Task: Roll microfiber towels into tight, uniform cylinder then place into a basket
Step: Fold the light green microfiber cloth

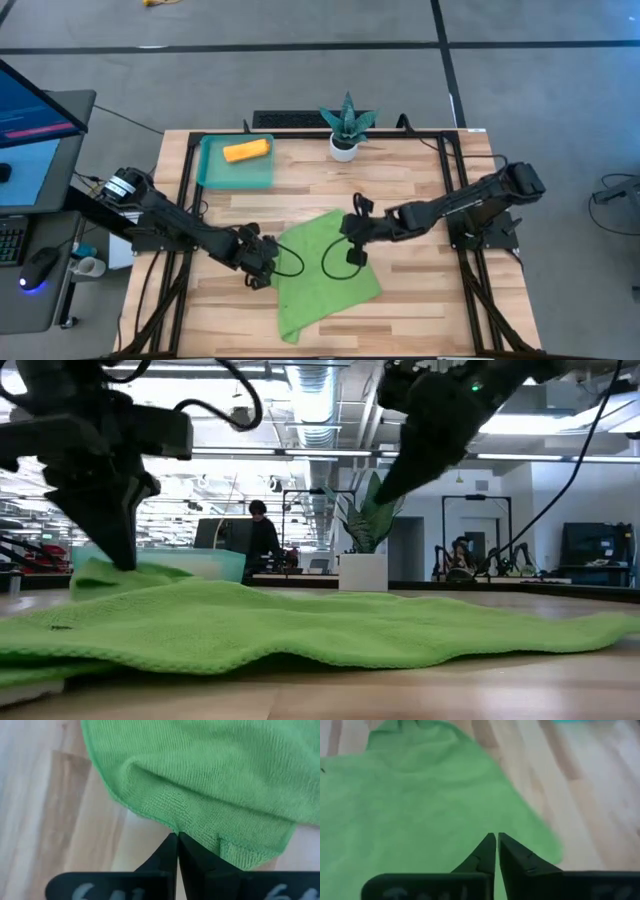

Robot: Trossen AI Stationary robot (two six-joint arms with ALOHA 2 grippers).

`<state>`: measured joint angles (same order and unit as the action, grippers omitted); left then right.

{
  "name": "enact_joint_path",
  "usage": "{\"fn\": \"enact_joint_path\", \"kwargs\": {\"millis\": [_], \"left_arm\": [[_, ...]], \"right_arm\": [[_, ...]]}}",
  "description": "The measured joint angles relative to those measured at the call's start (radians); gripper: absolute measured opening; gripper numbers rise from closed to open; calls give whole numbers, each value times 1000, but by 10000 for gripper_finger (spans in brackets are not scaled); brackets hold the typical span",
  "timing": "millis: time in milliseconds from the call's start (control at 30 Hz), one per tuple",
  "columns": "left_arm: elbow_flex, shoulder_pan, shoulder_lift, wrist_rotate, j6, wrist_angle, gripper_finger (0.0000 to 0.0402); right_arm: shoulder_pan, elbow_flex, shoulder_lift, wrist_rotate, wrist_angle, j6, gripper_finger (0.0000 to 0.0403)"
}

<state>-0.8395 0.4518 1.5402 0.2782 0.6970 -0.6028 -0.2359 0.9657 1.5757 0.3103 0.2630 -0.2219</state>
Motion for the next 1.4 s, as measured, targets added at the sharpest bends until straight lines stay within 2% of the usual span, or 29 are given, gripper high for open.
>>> {"fn": "enact_joint_path", "kwargs": {"millis": [133,267,433,633,1033,1200,1300,1400], "left_arm": [[-12,-2,-1,15,-3,-9,0],[-12,-2,-1,15,6,-13,0],[-12,-2,-1,21,6,-12,0],[-12,-2,-2,23,22,-15,0],[-12,-4,-2,21,23,-17,0],[-12,-4,-2,21,23,-17,0],[-12,-4,-2,21,21,-19,0],[-12,-4,-2,20,3,-43,0]], "right_arm": [[53,0,0,-12,-46,67,68],[97,0,3,-70,-70,139,103],[163,0,71,-104,-132,253,144],[225,0,185,-104,-197,310,168],[297,0,296,-168,-196,304,169],[326,5,323,-243,-196,257,170],[330,7,324,-260,-161,213,155],[329,7,321,-283,-123,183,123]]}}
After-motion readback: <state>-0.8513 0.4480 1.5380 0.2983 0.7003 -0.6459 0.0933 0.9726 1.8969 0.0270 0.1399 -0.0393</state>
